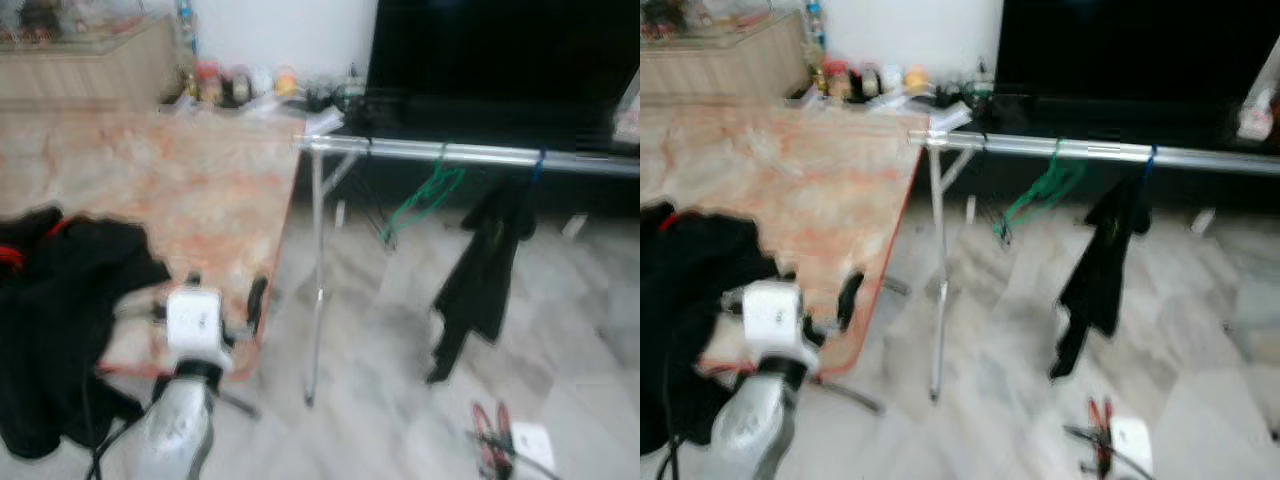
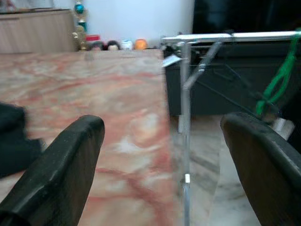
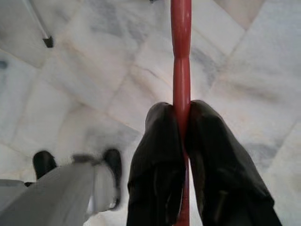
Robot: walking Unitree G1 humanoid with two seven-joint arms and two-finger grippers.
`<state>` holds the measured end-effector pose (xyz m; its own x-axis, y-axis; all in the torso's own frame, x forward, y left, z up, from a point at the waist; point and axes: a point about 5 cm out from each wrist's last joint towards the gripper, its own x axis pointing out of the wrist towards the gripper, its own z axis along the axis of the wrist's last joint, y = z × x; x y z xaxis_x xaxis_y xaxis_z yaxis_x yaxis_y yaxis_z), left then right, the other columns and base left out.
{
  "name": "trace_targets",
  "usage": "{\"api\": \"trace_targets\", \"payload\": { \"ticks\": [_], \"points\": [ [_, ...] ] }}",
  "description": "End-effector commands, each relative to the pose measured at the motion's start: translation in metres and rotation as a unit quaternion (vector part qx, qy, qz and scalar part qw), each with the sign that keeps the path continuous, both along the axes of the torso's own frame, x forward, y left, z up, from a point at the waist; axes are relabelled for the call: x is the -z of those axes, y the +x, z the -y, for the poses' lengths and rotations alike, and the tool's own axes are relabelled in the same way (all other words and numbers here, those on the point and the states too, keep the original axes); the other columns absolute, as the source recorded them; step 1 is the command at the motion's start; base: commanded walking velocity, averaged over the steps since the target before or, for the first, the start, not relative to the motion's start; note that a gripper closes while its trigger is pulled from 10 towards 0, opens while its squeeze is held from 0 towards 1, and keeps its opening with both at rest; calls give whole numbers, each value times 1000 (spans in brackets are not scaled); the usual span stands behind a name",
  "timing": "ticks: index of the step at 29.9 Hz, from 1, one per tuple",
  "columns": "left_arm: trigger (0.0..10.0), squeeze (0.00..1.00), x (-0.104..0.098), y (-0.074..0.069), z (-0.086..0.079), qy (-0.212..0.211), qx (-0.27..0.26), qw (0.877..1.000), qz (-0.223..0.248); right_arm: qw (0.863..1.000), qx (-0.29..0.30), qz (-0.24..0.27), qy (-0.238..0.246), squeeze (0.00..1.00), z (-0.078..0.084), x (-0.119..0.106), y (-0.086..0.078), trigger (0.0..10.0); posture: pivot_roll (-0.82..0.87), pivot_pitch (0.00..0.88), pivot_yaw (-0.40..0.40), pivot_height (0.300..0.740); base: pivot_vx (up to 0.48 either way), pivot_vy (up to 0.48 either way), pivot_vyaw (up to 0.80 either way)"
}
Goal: Hang hanger
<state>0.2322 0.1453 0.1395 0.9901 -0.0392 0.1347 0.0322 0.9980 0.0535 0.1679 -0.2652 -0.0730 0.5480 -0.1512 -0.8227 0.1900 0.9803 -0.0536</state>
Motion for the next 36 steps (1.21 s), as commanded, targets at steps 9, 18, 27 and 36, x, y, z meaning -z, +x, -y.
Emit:
{"api": "trace_targets", "payload": {
  "ticks": [9, 18, 27, 36],
  "points": [
    [10000, 0, -2, 2, 8, 4, 23, 1000, 4, 1000, 13, 7, -3, 0, 4, -2, 1, 10000, -31, 0, 6, 740, 0, -480, 0],
    [10000, 0, 2, 4, 10, 6, 29, 1000, -9, 1000, 23, 12, -4, 0, 4, -2, 1, 10000, -38, 0, 10, 740, 0, -286, 0],
    [10000, 0, 18, 6, 16, 31, 85, 994, -57, 999, -20, 40, -23, 0, 4, -7, 8, 10000, -55, 0, 10, 740, 0, 0, 0],
    [10000, 0, 36, 5, 32, 92, 195, 970, -110, 976, -161, 137, -43, 0, -12, -52, 85, 10000, -74, 0, 17, 740, 0, 0, 0]
  ]
}}
